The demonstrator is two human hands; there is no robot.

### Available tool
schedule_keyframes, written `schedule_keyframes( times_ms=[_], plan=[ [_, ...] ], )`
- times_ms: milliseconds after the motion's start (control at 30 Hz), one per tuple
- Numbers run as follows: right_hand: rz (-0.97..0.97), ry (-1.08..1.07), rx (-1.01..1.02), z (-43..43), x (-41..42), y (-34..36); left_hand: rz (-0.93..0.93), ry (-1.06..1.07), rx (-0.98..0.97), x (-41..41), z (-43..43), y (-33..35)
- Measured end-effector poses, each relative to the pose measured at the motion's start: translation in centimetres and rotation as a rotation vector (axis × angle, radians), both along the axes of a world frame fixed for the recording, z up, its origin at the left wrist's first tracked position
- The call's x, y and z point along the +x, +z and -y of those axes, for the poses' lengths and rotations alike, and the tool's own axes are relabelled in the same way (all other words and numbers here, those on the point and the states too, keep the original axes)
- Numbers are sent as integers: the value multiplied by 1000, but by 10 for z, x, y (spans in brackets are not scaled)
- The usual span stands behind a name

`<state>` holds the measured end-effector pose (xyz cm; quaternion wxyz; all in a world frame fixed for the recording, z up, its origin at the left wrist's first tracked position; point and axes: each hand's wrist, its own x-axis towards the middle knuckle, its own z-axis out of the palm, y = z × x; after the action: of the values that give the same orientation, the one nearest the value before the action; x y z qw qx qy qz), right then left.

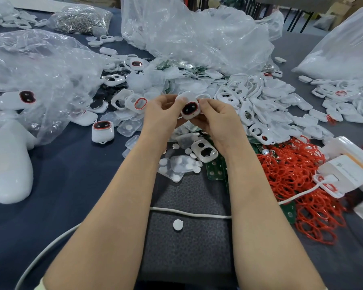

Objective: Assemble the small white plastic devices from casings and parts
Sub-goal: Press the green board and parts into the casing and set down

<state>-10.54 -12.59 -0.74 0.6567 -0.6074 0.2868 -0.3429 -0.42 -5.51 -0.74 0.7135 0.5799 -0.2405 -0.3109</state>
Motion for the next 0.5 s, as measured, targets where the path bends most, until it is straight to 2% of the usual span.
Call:
schedule_keyframes(
  times_ms=[200,400,500],
  plan=[
    [-27,-12,-36,0,0,-1,181,50,101,-2,3,-2],
    [18,16,6,-1,-1,0,109,63,51,-4,2,-2],
    [-95,-8,-120,-1,-1,-2,109,69,50,-4,3,-4]
  ],
)
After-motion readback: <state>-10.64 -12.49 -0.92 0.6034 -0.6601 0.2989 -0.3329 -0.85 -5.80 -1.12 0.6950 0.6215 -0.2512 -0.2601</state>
